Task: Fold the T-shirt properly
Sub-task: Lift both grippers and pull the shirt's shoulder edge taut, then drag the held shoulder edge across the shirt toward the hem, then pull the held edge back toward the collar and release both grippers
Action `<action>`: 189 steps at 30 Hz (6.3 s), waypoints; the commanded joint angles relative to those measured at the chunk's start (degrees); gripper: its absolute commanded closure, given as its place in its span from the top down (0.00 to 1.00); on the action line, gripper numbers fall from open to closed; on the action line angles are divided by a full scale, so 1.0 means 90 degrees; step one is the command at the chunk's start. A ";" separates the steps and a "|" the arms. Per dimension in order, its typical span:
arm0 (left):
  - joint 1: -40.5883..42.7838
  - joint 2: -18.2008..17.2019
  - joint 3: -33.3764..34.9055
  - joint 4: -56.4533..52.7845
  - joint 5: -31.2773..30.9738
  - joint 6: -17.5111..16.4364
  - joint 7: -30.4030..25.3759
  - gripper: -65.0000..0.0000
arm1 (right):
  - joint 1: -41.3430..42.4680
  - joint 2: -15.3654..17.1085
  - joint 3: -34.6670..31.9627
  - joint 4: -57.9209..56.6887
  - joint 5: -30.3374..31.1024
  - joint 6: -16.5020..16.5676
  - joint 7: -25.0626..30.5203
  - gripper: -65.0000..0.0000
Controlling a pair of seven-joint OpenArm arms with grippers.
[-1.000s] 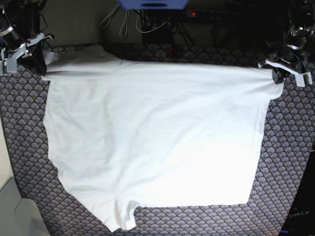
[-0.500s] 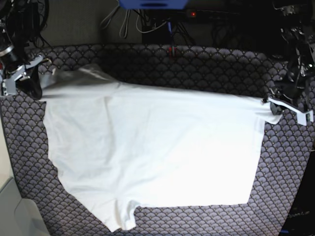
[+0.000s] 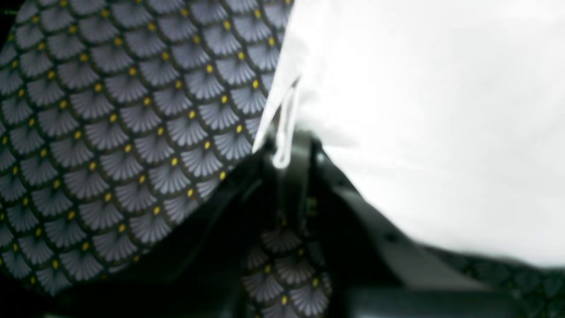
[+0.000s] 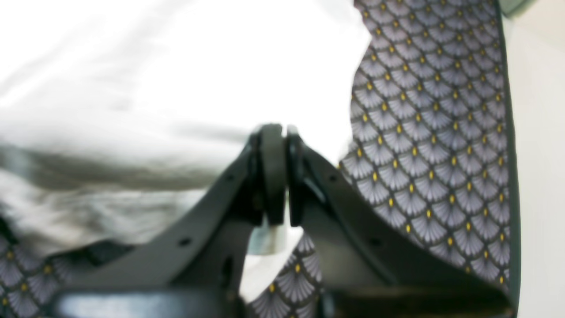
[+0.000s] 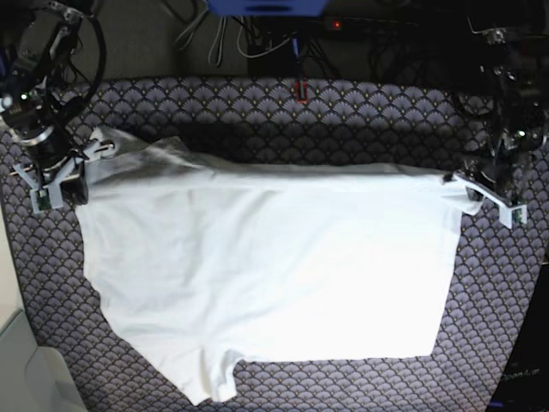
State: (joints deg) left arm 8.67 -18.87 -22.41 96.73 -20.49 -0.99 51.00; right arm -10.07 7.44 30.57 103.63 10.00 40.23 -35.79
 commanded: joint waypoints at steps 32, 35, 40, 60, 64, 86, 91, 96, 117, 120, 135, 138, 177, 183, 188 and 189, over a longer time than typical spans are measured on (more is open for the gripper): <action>-0.0489 -0.0027 0.0249 -0.0027 0.0465 0.0037 -0.0085 0.01 | -0.0674 0.0106 -0.0901 -0.0062 0.0007 -0.0025 0.0162 0.31; -0.0440 -0.0027 0.0219 -0.0017 0.0465 0.0037 -0.0094 0.01 | -0.0625 0.0106 -0.0901 -0.0062 0.0007 -0.0025 0.0162 0.41; -0.0440 -0.0027 0.0239 0.0022 0.0465 0.0037 -0.0085 0.01 | -0.0430 0.0116 -0.0901 -0.0169 0.0007 -0.0025 0.0162 0.48; -0.0391 -0.0027 0.0239 0.0031 0.0465 0.0037 -0.0085 0.01 | 0.0166 0.0301 -0.0910 -0.1625 0.0037 -0.0025 0.0162 0.33; -0.0391 -0.0027 0.0239 0.0031 0.0465 0.0037 -0.0085 0.01 | 0.0293 0.0292 -0.0910 -0.1625 0.0037 -0.0025 0.0162 0.00; -0.0597 -0.0018 0.0200 0.0031 0.0426 0.0086 -0.0085 0.00 | 0.1172 0.0301 -0.0910 -0.1234 0.0007 -0.0025 0.0162 0.00; -0.0792 0.0099 0.0190 0.0031 0.0445 0.0086 -0.0085 0.00 | 0.1670 0.0311 -0.0920 -0.1244 -0.0002 -0.0025 -0.0131 0.00; -0.0938 0.0109 0.0200 -0.0008 0.0465 0.0086 -0.0075 0.00 | 0.2266 0.0389 -0.1037 -0.1273 -0.0002 -0.0025 -0.0707 0.00; -0.1046 0.0080 0.0229 -0.0037 0.0475 0.0037 -0.0085 0.04 | 0.2344 0.0389 -0.1741 -0.1293 -0.0002 -0.0025 -0.0727 0.00; -0.1017 0.0090 0.0200 -0.0037 0.0475 0.0037 -0.0075 0.22 | 0.2334 0.0399 -0.1907 -0.1293 -0.0012 -0.0025 -0.0727 0.08; -0.0274 0.0060 -0.0025 0.0315 0.0455 0.0037 -0.0133 0.63 | 0.1514 0.0262 -0.1692 -0.0199 -0.0921 -0.0025 -0.0736 0.25; -0.0079 0.0109 -0.0269 0.0149 0.0435 0.0027 -0.0133 0.63 | 0.1084 0.0243 -0.1282 -0.0082 -0.0891 -0.0025 -0.0736 0.31; -0.0997 0.0295 0.0464 -0.2264 0.0455 0.0027 -0.1345 0.08 | 0.0332 0.0350 -0.0774 -0.0355 -0.0471 -0.0025 -0.0668 0.56; -0.0997 0.0295 0.0454 -0.2264 0.0455 0.0027 -0.1325 0.02 | 0.0469 0.0624 -0.0774 -0.1224 -0.0432 -0.0025 -0.0658 0.56; -0.0997 0.0295 0.0454 -0.2264 0.0455 0.0037 -0.1296 0.00 | 0.0195 0.0731 -0.0764 -0.1283 -0.0432 -0.0025 -0.0023 0.56; -0.0997 0.0295 0.0454 -0.2264 0.0465 0.0037 -0.1296 0.00 | 0.0137 0.0731 -0.0764 -0.1283 -0.0432 -0.0025 0.0065 0.56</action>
State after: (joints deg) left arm 0.38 -15.35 -17.93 75.75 -17.39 -1.52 39.24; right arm -9.10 13.30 23.35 91.26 5.74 40.03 -36.16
